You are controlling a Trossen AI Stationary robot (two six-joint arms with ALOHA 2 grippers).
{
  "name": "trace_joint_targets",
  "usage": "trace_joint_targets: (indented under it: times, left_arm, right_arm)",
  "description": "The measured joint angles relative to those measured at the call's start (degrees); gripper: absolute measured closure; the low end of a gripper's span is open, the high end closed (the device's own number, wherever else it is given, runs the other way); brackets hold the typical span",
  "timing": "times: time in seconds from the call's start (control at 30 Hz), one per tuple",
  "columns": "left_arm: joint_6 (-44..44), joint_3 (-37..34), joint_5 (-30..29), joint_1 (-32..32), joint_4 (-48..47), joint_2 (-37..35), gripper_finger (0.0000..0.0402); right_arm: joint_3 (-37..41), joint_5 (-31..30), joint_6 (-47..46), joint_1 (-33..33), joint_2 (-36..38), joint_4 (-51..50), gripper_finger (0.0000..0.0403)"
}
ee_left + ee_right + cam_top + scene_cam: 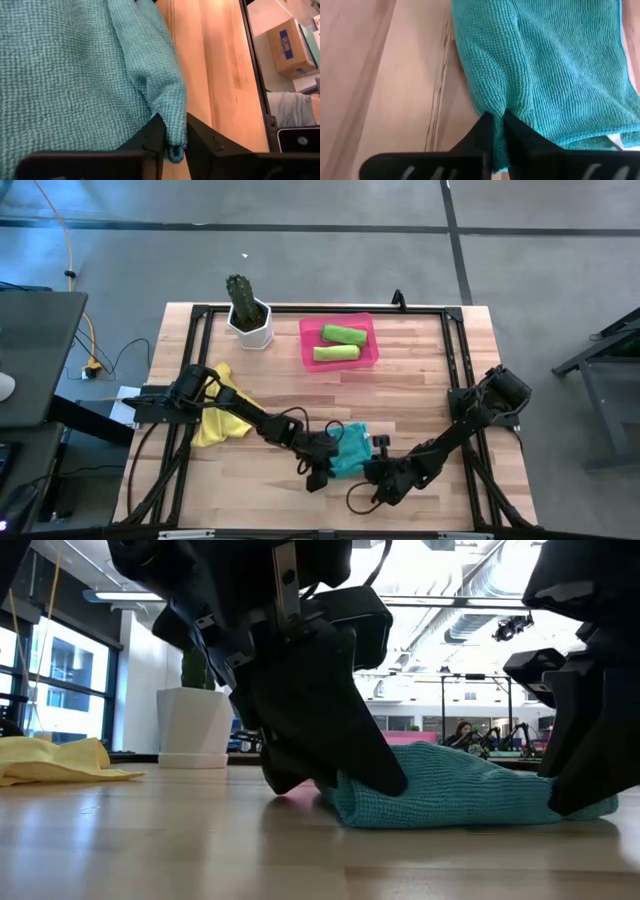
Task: Roll microfiber towels into tight, uniform cylinder then place into a basket
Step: Roll the blue microfiber cloth
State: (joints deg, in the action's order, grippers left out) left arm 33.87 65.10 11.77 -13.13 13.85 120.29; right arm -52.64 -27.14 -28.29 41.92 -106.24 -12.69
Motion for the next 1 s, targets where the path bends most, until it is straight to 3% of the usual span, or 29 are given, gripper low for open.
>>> trace_joint_targets:
  times: [0.17,0.47,0.7,1.0]
  left_arm:
    - [-3.75,0.12,0.11,0.0,-1.79,-0.26,0.0319]
    - [-23.03,0.11,-2.79,0.04,-11.66,-7.06,0.0294]
    - [-30.5,0.24,-16.44,-2.44,-20.58,-14.36,0.0293]
    - [-40.76,0.34,-35.3,-7.79,-17.28,-15.05,0.0293]
  right_arm:
    - [0.09,4.04,-1.45,-1.09,0.01,0.18,0.0392]
    - [0.15,17.35,-4.56,-6.77,2.37,-0.53,0.04]
    - [8.15,20.56,-14.42,-10.67,9.42,6.45,0.0402]
    - [24.98,28.87,-41.31,-14.32,12.42,38.73,0.0402]
